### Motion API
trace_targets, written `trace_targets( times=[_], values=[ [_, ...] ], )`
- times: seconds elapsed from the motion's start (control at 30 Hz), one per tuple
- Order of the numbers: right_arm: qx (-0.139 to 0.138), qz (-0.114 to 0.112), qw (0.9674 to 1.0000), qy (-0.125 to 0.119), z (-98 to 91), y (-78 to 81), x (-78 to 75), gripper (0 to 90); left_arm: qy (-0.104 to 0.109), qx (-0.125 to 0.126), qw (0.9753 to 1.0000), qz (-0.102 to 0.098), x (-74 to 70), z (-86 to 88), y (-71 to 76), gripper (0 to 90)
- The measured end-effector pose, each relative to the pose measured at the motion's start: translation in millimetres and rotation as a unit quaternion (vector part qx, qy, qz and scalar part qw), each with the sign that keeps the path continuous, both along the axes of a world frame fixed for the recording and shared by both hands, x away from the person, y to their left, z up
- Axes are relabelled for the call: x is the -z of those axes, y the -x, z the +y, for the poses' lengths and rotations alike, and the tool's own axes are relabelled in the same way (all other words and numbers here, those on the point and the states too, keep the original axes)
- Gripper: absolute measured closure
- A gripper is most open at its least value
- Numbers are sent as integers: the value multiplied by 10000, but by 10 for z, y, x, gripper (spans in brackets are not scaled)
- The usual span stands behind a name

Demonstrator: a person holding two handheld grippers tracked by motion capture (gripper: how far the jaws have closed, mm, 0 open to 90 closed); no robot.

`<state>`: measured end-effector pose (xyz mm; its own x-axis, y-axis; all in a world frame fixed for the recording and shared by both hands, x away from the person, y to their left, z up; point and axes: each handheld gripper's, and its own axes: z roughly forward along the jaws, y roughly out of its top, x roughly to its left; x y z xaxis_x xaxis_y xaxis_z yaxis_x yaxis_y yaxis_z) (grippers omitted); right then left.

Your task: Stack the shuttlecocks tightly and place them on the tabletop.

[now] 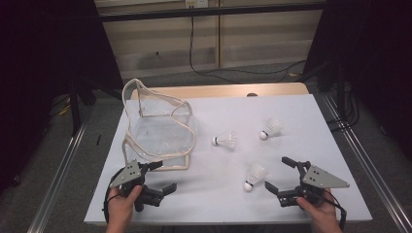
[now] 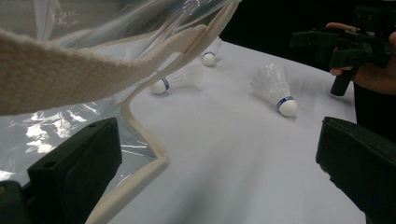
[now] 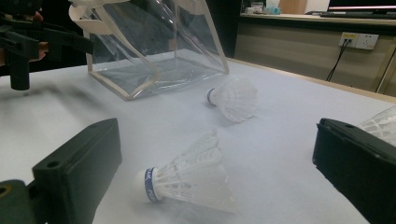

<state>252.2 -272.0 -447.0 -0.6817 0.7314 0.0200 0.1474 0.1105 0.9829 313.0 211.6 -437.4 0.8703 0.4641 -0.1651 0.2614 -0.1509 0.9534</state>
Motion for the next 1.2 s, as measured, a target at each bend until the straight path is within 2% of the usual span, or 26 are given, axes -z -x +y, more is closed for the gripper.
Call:
trace_targets(
  times=[0.47,0.57,0.83,0.93,1.2],
  values=[
    [16,49,10000,-4,15,-31,-22,7,101,-75,9999,24,23,10,5,4],
    [55,34,9999,-81,3,-56,-51,5,99,-91,9999,5,31,24,4,3],
    [95,160,9998,-82,-6,-74,-45,9,132,-76,9999,8,30,5,10,4],
    [82,195,9997,-88,-14,-78,-43,9,67,-57,10000,-8,34,4,7,4],
    [5,302,9995,-39,27,-104,-49,7,144,-93,9999,3,40,18,18,4]
  ],
)
